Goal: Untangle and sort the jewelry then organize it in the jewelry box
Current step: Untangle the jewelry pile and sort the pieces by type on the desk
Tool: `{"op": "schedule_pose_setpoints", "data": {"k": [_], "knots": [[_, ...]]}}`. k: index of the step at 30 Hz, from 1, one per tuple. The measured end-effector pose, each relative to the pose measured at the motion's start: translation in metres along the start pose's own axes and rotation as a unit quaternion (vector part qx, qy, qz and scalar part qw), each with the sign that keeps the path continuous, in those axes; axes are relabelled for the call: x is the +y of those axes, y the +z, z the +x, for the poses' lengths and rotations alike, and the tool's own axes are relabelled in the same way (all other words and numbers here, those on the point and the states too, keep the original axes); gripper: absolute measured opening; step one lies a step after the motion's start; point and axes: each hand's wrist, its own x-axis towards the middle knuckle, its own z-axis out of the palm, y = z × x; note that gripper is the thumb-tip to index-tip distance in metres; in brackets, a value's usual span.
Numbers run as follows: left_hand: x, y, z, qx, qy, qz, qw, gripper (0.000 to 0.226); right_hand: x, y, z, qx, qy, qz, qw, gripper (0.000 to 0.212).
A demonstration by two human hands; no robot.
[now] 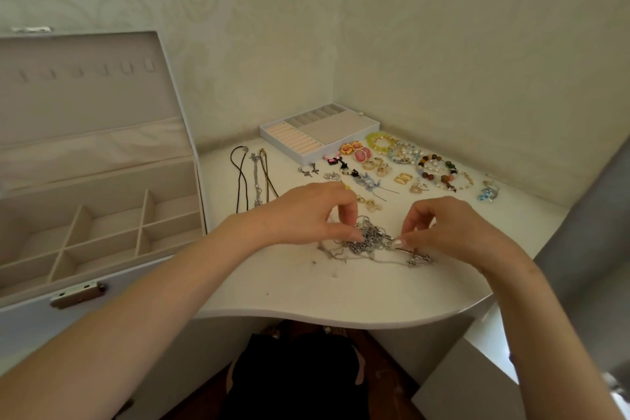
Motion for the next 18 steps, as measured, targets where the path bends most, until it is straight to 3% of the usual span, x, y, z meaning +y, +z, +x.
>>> {"op": "schedule_pose_setpoints", "data": {"k": [2, 6, 10, 18], "knots": [[0.004, 0.005, 0.005, 0.035, 0.017, -0.001, 0.999, 0.022, -0.006, 0.003, 0.002, 0.025, -0.02, -0.017, 0.999, 0.013], [0.007, 0.016, 0.01, 0.005, 0.025, 0.04, 0.999, 0.027, -0.016, 0.014, 0.005, 0.007, -0.014, -0.079, 0.997, 0.009], [0.002, 0.018, 0.005, -0.004, 0.02, 0.011, 1.0, 0.018, -0.017, 0.013, 0.005, 0.003, -0.025, -0.094, 0.995, 0.009], [-0.004, 0.012, -0.004, -0.03, 0.02, 0.009, 0.999, 0.012, -0.017, 0.003, 0.003, 0.063, -0.099, 0.043, 0.992, 0.015]]}}
